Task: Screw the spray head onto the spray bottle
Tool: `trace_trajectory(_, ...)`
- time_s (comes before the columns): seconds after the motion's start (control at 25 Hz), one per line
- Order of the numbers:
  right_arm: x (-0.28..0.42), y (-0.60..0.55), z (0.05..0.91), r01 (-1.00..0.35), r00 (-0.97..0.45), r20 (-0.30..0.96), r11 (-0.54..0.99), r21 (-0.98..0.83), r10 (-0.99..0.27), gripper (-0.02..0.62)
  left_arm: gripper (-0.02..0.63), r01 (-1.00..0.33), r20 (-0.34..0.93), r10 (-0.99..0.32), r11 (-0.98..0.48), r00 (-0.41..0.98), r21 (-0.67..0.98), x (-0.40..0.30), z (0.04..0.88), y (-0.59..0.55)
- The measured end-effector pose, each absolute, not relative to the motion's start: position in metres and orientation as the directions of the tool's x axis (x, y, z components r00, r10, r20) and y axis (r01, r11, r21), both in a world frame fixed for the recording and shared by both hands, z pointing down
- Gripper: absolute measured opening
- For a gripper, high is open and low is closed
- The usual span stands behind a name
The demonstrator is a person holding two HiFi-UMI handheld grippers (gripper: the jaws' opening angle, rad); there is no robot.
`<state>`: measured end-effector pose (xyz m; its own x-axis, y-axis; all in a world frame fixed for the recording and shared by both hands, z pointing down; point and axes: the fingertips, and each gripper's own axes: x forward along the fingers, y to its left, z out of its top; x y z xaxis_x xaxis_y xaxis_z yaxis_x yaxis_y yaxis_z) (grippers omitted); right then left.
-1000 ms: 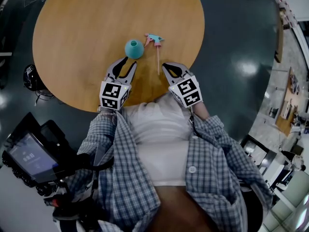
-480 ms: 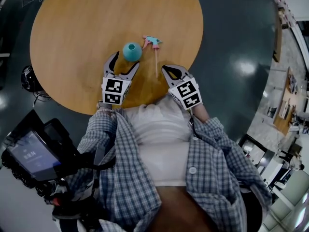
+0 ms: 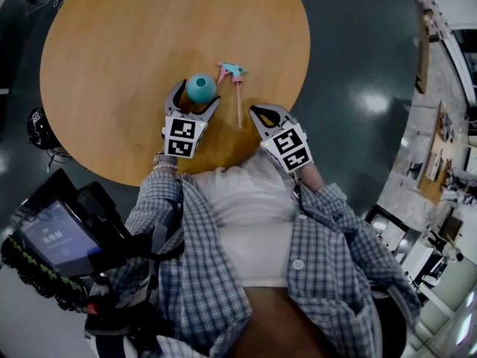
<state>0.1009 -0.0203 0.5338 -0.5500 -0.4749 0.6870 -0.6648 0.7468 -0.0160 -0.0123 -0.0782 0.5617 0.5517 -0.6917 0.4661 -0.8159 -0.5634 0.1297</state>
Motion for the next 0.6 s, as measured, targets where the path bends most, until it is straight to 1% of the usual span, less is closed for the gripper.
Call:
trace_trajectory(0.4,0.098,-0.019,0.532,-0.65,-0.555,0.691,0.76,-0.012,-0.464,-0.005,0.4,-0.789,0.458,-0.675,-0.605,0.579,0.105,-0.004,0.558,-0.074)
trace_trajectory(0.6,0.1,-0.043,0.531,-0.634,-0.546,0.695,0.773,0.023,-0.468,-0.005,0.4,-0.786,0.462,-0.67,-0.61,0.581,0.103,-0.001,0.558,-0.073)
